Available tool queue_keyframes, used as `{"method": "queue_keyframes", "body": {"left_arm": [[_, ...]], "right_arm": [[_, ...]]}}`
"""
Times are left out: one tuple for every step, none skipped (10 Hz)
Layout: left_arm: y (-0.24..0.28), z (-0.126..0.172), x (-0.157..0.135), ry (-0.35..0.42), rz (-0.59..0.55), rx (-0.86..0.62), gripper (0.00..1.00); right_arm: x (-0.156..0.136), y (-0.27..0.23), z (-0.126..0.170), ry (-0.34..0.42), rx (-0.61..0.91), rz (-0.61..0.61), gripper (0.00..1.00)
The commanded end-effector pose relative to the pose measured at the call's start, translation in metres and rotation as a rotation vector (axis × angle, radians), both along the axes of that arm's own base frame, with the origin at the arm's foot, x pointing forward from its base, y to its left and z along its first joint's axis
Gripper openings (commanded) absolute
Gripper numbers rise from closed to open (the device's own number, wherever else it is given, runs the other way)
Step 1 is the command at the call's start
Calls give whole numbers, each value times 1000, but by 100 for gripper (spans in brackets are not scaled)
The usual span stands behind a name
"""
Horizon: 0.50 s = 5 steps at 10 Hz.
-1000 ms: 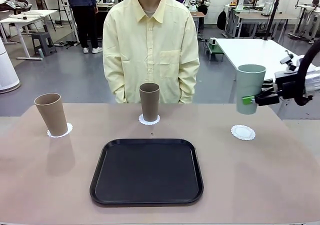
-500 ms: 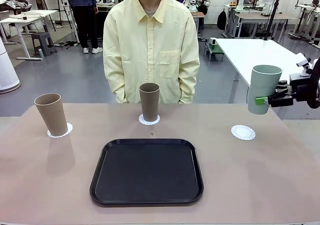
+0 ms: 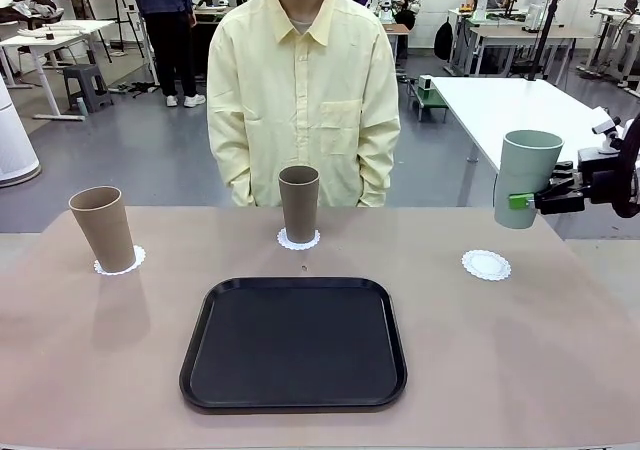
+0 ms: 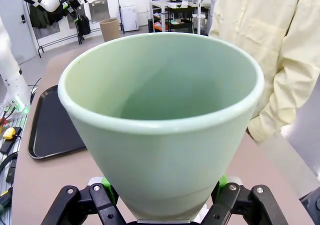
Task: Place coasters on the table and set cups on them.
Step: Take one Reusable plastic cup from the Flat Tray and place it on a coaster set by the human.
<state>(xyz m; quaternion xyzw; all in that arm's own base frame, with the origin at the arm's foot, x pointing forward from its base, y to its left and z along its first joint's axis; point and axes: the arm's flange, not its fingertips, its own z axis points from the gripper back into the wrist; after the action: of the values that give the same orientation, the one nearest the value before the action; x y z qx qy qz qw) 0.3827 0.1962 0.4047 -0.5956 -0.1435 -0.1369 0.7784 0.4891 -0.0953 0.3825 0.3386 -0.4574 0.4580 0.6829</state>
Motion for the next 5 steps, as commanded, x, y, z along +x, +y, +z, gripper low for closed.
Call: {"method": "queue_keyframes", "body": {"left_arm": [[1, 2, -2, -7, -4, -4, 100], [1, 2, -2, -7, -4, -4, 100], [1, 2, -2, -7, -4, -4, 100], [1, 2, -2, -7, -4, -4, 100], [1, 2, -2, -7, -4, -4, 100]], "right_arm": [[-1, -1, 1, 0, -7, 6, 82], [0, 0, 0, 0, 0, 0, 82], [16, 1, -17, -20, 28, 87, 82], [26, 0, -30, -32, 38, 117, 82], [30, 1, -40, -29, 44, 145, 82]]}}
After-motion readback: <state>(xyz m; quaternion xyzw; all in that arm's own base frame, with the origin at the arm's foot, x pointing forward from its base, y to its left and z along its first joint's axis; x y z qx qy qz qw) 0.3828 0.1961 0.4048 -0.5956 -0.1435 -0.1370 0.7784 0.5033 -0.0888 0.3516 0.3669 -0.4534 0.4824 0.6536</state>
